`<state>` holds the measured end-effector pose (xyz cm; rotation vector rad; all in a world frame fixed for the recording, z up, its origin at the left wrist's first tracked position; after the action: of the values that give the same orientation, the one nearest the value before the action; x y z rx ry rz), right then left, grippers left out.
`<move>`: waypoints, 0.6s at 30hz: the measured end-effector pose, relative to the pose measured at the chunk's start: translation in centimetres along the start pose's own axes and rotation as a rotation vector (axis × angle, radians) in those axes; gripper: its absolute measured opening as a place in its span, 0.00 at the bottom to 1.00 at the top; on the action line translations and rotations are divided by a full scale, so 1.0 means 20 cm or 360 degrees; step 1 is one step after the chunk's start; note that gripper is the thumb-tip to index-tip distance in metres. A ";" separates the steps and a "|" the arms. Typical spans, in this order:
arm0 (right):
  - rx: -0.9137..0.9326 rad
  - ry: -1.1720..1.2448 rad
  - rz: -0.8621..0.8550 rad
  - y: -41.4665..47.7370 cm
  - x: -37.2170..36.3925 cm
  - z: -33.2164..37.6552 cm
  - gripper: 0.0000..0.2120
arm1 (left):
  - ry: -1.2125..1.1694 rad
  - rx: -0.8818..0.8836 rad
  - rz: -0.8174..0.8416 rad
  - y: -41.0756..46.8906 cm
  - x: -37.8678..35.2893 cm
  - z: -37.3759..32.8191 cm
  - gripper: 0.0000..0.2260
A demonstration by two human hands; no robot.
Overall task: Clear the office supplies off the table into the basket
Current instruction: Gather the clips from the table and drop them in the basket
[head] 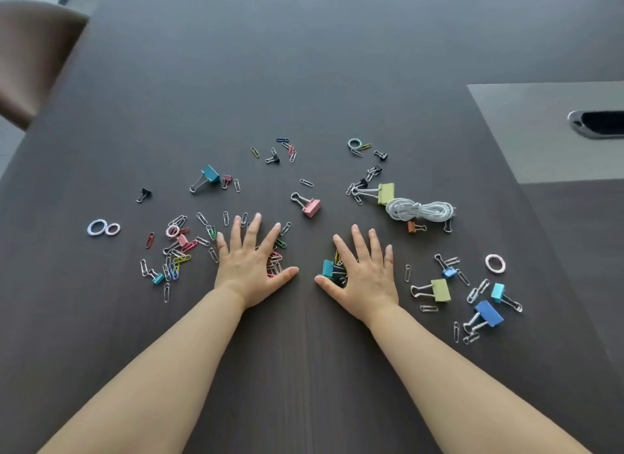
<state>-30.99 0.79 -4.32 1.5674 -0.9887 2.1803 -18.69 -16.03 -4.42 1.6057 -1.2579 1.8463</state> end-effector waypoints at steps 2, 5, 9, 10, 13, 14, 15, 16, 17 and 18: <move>0.0134 0.0072 -0.0232 0.01 -0.01 0.01 0.34 | -0.0059 -0.0139 -0.0238 -0.01 -0.01 0.00 0.37; 0.0309 0.0177 -0.0672 -0.01 -0.06 0.00 0.22 | -0.0199 -0.0378 -0.0632 -0.02 -0.05 0.01 0.22; 0.0362 0.0096 -0.0863 -0.02 -0.07 0.00 0.19 | -0.0328 -0.0508 -0.0725 -0.03 -0.06 -0.01 0.10; 0.0363 0.0046 -0.0883 -0.02 -0.07 0.01 0.19 | -0.0341 -0.0506 -0.0719 -0.03 -0.06 -0.01 0.10; 0.0302 -0.0038 -0.0912 -0.02 -0.07 0.01 0.18 | -0.0335 -0.0467 -0.0756 -0.05 -0.06 -0.02 0.14; 0.0283 -0.0045 -0.0907 -0.03 -0.07 0.02 0.18 | -0.0324 -0.0449 -0.0774 -0.05 -0.06 -0.02 0.15; 0.0269 -0.0039 -0.0893 -0.03 -0.07 0.02 0.18 | -0.0310 -0.0439 -0.0789 -0.06 -0.06 -0.02 0.16; 0.0258 -0.0027 -0.0874 -0.03 -0.06 0.03 0.17 | -0.0296 -0.0430 -0.0800 -0.06 -0.06 -0.02 0.16; 0.0250 -0.0019 -0.0852 -0.03 -0.06 0.03 0.17 | -0.0285 -0.0420 -0.0816 -0.06 -0.06 -0.02 0.16; 0.0252 -0.0014 -0.0833 -0.03 -0.05 0.04 0.16 | -0.0281 -0.0405 -0.0822 -0.06 -0.06 -0.02 0.16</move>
<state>-29.66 0.97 -4.90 1.6708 -0.3498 1.9115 -17.69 -14.75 -5.04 1.7670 -0.9731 1.2056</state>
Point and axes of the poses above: each hand's wrist, its own y-axis towards the middle knuckle, its own x-axis out of the back of the hand, z = x × y, the point moved 2 cm from there along y, towards the middle knuckle, and after that the axes turned 9 degrees about z, right-handed, at the moved point
